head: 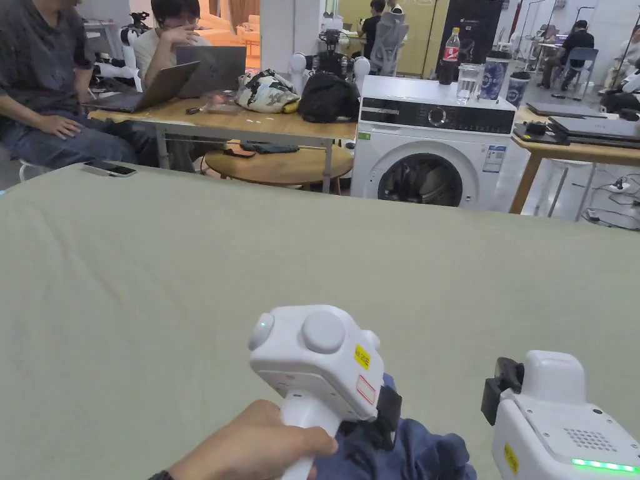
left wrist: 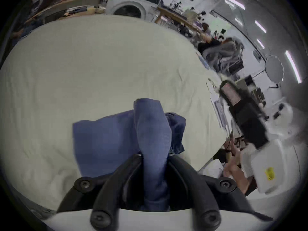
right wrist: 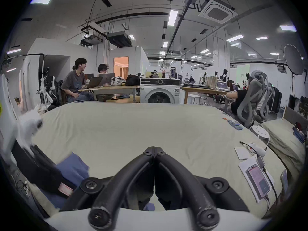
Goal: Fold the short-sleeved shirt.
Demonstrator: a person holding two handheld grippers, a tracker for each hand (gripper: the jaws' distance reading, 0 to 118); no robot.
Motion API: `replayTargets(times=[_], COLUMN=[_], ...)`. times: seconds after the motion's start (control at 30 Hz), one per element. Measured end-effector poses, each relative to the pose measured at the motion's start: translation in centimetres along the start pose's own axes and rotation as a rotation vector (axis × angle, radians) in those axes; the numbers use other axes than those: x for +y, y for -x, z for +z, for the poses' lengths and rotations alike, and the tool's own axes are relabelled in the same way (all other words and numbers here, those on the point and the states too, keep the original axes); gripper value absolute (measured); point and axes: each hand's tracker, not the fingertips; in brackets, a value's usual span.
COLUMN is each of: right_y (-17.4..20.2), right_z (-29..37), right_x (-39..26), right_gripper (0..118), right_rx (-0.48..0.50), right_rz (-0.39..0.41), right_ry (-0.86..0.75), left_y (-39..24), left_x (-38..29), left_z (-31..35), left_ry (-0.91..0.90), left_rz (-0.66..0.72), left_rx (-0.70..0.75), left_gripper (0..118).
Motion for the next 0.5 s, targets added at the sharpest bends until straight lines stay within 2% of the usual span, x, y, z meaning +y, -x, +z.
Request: replayTargets(times=[0.2,0.27,0.33,0.5], right_y=[-1.3,-1.6,-1.6,-1.9], right_z=[0.3,0.3,0.4,0.3], right_x=[-0.5,-0.6,-0.7,-0.8], right_gripper=[0,0,0,0], right_rx=[-0.029,-0.036,-0.041,-0.041], right_rz=[-0.006,-0.009,-0.008,-0.014], right_ry=[0.014,0.017,0.02,0.024], left_y=[-1.0,-0.4,0.0,0.8], left_x=[0.1,-0.4,-0.6,-1.0], left_z=[-5.5,-6.4,-6.4,-2.6], left_ry=[0.019,0.035,0.059,-0.014], left_rz=[0.037,0.069,0.102,0.091], left_rx=[0.032,-0.019,-0.097,-0.193], left_gripper=[9,31,45,48])
